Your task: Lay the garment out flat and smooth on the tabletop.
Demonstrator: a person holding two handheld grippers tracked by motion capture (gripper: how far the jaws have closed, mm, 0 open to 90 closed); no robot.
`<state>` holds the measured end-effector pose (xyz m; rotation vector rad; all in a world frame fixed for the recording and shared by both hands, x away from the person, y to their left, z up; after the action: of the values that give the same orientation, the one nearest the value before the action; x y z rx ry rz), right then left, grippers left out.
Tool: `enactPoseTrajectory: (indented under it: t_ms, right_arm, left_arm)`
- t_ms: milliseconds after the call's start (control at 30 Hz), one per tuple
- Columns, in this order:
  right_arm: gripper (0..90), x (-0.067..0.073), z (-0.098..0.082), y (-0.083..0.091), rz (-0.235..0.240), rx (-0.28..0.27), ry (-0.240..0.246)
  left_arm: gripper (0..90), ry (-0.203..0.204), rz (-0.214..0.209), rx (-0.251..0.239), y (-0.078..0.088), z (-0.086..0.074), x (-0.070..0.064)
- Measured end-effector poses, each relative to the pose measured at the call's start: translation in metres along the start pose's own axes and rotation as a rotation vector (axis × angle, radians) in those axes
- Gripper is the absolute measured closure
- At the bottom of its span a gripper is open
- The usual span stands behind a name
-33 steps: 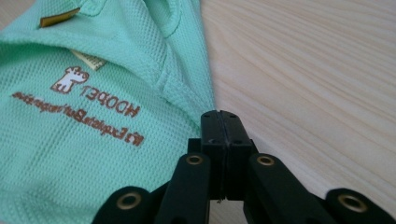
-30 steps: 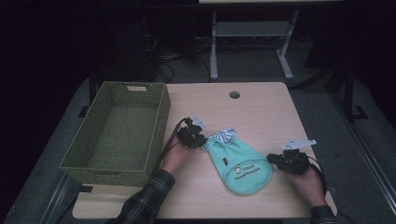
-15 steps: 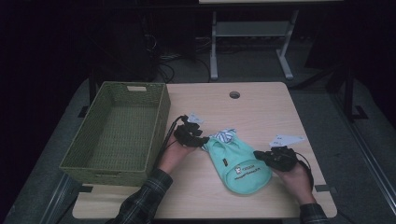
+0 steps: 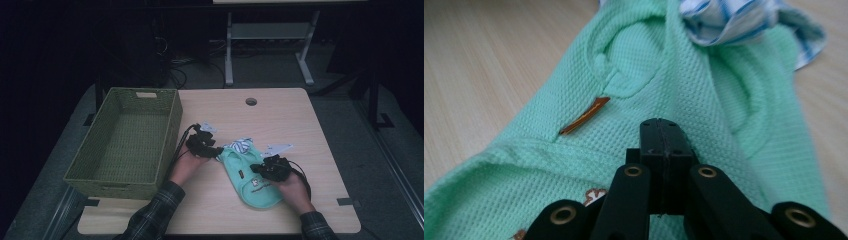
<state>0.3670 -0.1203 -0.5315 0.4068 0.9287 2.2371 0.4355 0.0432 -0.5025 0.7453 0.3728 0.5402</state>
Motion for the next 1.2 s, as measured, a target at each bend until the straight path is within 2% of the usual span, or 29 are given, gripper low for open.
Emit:
enactPoseTrajectory:
  t_ms: [333,533,667,767,833,900,1100,1200]
  right_arm:
    - [89.8,0.015,-0.008,0.004,0.057,0.018,0.046]
    - [89.7,0.021,-0.014,0.009,0.069,0.022,0.073]
    - [89.7,0.021,-0.014,0.010,0.069,0.022,0.073]
    - [89.6,0.020,-0.015,0.011,0.062,0.027,0.068]
    - [89.6,0.017,-0.016,0.011,0.054,0.026,0.075]
    - [89.6,0.014,-0.016,0.012,0.047,0.026,0.059]
    - [89.5,0.006,-0.018,0.015,0.028,0.030,0.053]
    - [89.5,0.006,-0.018,0.014,0.026,0.029,0.056]
  left_arm:
    - [48.3,0.002,-0.013,0.002,-0.002,-0.001,-0.002]
    - [48.5,-0.029,-0.052,0.045,-0.012,-0.005,-0.012]
    - [63.8,-0.047,-0.068,0.063,-0.016,-0.010,-0.019]
    - [71.6,-0.054,-0.078,0.084,-0.016,-0.015,-0.024]
    - [73.1,-0.066,-0.075,0.097,-0.014,-0.019,-0.026]
    - [73.1,-0.070,-0.076,0.102,-0.011,-0.022,-0.029]
    - [71.7,-0.063,-0.075,0.121,-0.004,-0.035,-0.043]
    - [59.4,-0.055,-0.063,0.122,-0.005,-0.038,-0.045]
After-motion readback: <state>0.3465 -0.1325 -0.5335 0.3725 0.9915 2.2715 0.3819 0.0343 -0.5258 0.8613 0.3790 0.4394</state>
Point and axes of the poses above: each handheld gripper's, and its own axes: y roughly backward along the jaws, z roughly out of its top, x roughly to its left, the point moved 9 cm from there along -y, roughly forward along the jaws, and after that the axes turned 5 degrees about -z, right-handed, at the moved point
